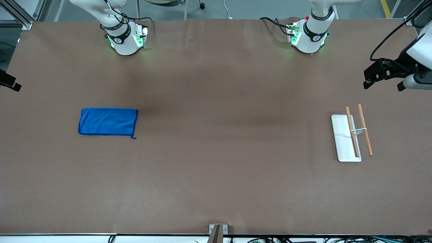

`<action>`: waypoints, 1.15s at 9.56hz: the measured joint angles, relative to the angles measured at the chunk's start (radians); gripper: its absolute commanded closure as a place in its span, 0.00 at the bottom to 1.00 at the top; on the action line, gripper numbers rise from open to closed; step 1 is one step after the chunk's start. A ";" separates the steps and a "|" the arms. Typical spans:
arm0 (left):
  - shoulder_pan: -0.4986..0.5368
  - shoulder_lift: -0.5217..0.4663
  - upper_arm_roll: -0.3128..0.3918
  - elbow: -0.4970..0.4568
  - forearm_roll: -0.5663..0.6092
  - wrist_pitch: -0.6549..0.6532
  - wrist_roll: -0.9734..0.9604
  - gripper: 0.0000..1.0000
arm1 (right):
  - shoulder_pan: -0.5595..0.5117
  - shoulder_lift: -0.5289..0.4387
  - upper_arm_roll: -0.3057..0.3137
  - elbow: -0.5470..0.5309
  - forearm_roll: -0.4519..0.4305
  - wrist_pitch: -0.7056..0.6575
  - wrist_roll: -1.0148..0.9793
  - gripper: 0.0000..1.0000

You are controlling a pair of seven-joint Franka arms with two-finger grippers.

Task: Right arm passes towel to left arm to hang
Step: 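Move the right gripper toward the blue towel, then lower the right gripper onto the blue towel edge and close it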

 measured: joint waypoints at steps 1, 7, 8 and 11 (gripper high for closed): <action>0.000 0.001 0.000 0.000 0.000 0.000 0.000 0.00 | 0.000 0.001 0.006 -0.058 0.001 0.040 0.000 0.00; 0.000 0.003 -0.001 0.001 0.000 0.000 0.000 0.00 | 0.012 0.030 0.033 -0.734 0.001 0.776 -0.024 0.00; 0.000 0.003 -0.001 0.001 0.000 0.000 0.000 0.00 | 0.015 0.047 0.035 -0.805 0.001 0.853 -0.038 0.00; 0.000 0.009 0.000 0.001 0.000 0.000 0.000 0.00 | 0.013 0.188 0.034 -0.843 0.001 1.025 -0.074 0.00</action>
